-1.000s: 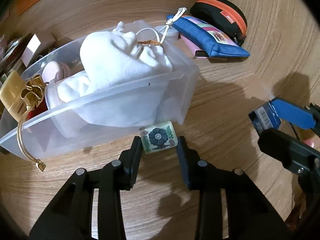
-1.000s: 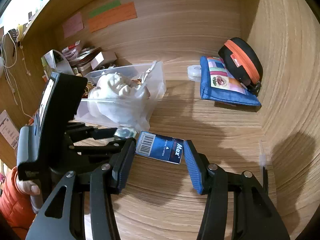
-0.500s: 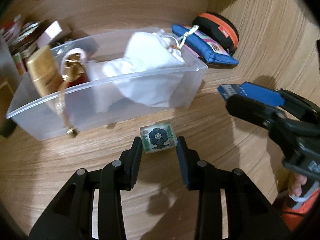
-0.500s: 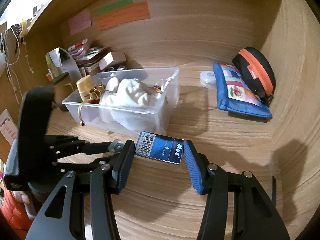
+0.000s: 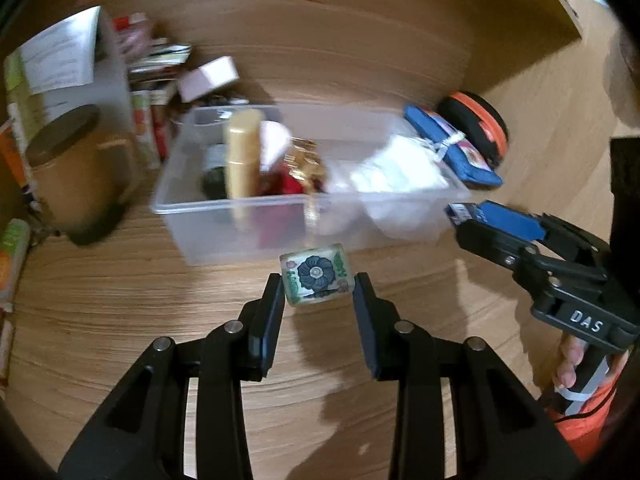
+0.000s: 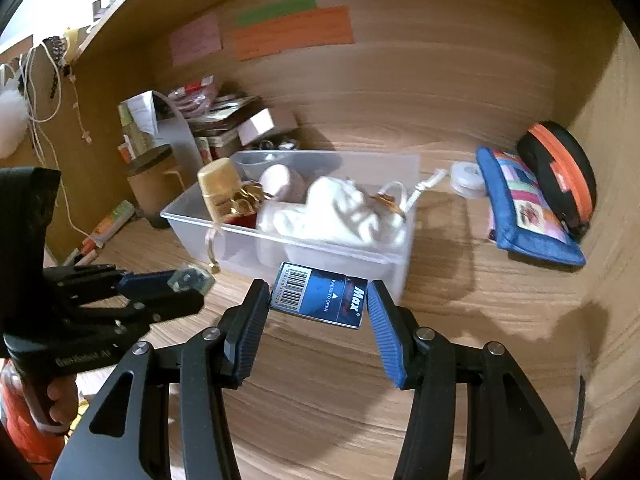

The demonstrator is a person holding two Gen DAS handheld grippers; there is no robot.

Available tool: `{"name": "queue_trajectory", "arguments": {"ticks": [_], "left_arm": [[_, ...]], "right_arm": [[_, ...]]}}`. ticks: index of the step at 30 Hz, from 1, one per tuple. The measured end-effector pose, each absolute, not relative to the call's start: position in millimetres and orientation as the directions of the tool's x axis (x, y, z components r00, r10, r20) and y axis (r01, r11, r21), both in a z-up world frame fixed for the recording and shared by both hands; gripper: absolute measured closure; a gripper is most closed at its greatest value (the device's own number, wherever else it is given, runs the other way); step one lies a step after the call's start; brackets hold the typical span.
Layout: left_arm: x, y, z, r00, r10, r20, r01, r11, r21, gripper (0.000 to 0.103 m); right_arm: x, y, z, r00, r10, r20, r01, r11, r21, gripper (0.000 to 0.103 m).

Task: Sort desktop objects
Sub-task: 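Carry both cards over the box and open both grippers to drop them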

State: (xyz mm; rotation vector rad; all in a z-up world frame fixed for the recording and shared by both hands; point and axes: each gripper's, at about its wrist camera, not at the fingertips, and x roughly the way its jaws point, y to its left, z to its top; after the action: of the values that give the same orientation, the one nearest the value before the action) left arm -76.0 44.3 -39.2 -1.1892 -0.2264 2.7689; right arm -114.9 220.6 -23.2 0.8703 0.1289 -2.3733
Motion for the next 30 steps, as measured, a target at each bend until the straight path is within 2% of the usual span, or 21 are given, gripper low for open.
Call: {"name": "queue_trajectory", "arguments": {"ticks": [14,30], "left_arm": [[-91.0,-3.5,-9.1,-0.742,0.107,-0.662,0.009,-0.986,-0.169,0.069],[-135.1,-12.3,-24.0,-0.706,0.116,-0.698,-0.013,-0.988,-0.151,0.069]], "right_arm": [[-135.8,186.7,-8.0,-0.597,-0.547,-0.587,0.599,-0.790,0.126,0.056],[-157.9,114.0,-13.5,-0.557,-0.520,-0.648,0.675,-0.737,0.012,0.056]]}}
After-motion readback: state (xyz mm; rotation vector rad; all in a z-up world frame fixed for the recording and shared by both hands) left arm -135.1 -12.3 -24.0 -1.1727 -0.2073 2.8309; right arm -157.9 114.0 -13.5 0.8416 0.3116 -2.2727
